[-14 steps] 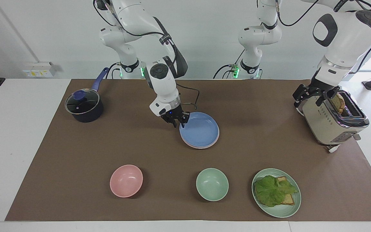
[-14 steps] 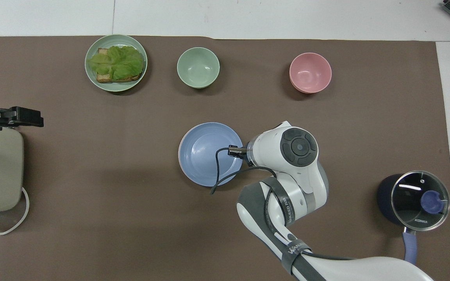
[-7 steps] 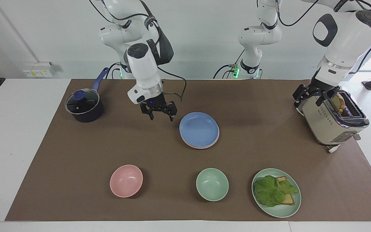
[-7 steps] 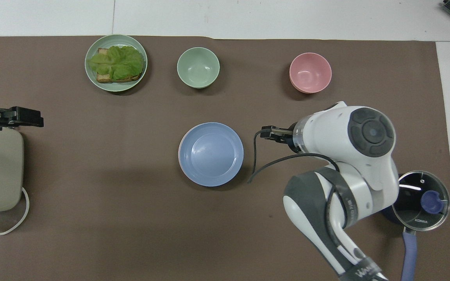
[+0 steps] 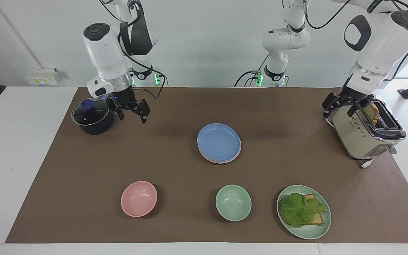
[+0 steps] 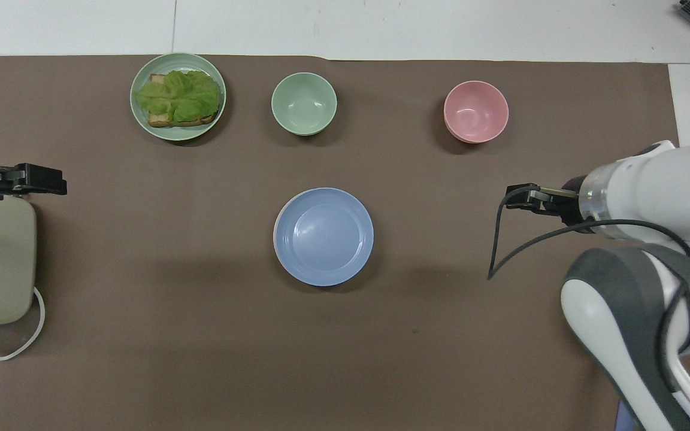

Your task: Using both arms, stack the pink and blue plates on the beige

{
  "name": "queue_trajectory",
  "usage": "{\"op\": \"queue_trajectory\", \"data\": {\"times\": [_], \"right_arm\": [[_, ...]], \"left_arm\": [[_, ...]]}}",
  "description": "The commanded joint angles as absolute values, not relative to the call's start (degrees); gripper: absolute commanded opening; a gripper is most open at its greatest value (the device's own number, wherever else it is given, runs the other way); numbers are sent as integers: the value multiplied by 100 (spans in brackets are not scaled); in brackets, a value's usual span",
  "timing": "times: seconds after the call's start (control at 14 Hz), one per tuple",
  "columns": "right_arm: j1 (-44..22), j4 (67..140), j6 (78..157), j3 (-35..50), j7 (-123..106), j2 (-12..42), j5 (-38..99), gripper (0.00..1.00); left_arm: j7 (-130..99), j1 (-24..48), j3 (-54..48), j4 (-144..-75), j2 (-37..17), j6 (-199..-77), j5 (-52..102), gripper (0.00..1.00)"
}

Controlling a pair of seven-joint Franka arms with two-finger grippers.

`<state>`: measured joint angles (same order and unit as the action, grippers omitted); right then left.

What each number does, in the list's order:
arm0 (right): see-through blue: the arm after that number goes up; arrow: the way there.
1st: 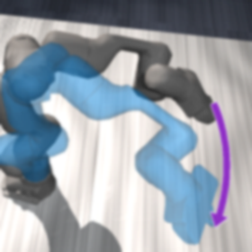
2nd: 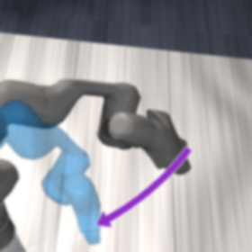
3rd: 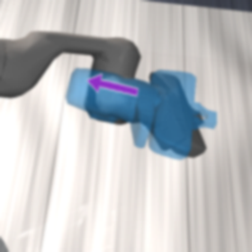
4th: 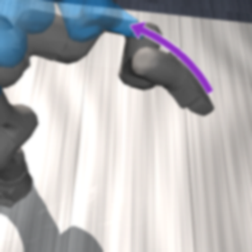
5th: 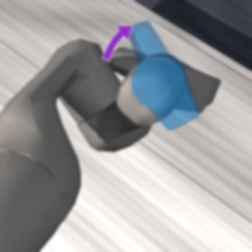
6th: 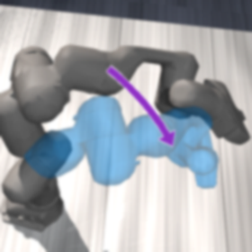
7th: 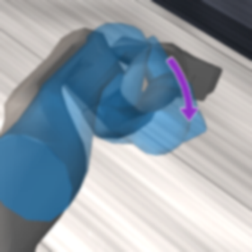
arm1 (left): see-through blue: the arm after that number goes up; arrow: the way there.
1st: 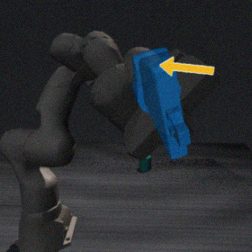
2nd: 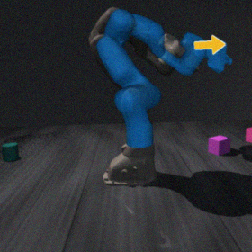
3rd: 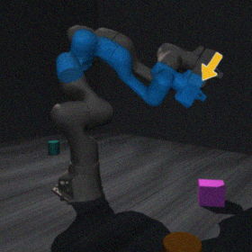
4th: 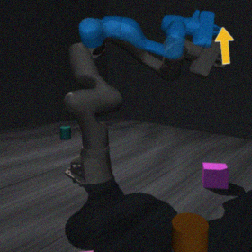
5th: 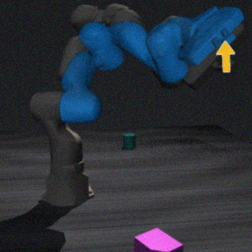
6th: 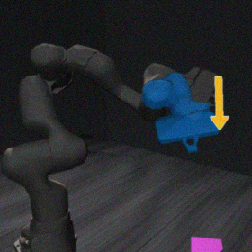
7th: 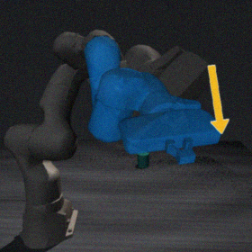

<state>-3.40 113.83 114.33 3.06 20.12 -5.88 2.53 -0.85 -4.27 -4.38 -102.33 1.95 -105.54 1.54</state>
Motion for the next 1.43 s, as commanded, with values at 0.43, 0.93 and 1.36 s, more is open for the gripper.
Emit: {"op": "queue_trajectory", "data": {"times": [0.43,0.93,1.36], "right_arm": [[281,10144,9801,378,1248,-703,-140,100],[299,8824,8613,378,1222,-53,-167,100],[264,8771,8701,387,1038,-26,-290,100]], "left_arm": [[-18,-475,-466,-10222,211,-10468,62,100],[-18,-475,-466,-10222,211,-10468,62,100],[-18,-475,-466,-10222,211,-10468,62,100]]}}
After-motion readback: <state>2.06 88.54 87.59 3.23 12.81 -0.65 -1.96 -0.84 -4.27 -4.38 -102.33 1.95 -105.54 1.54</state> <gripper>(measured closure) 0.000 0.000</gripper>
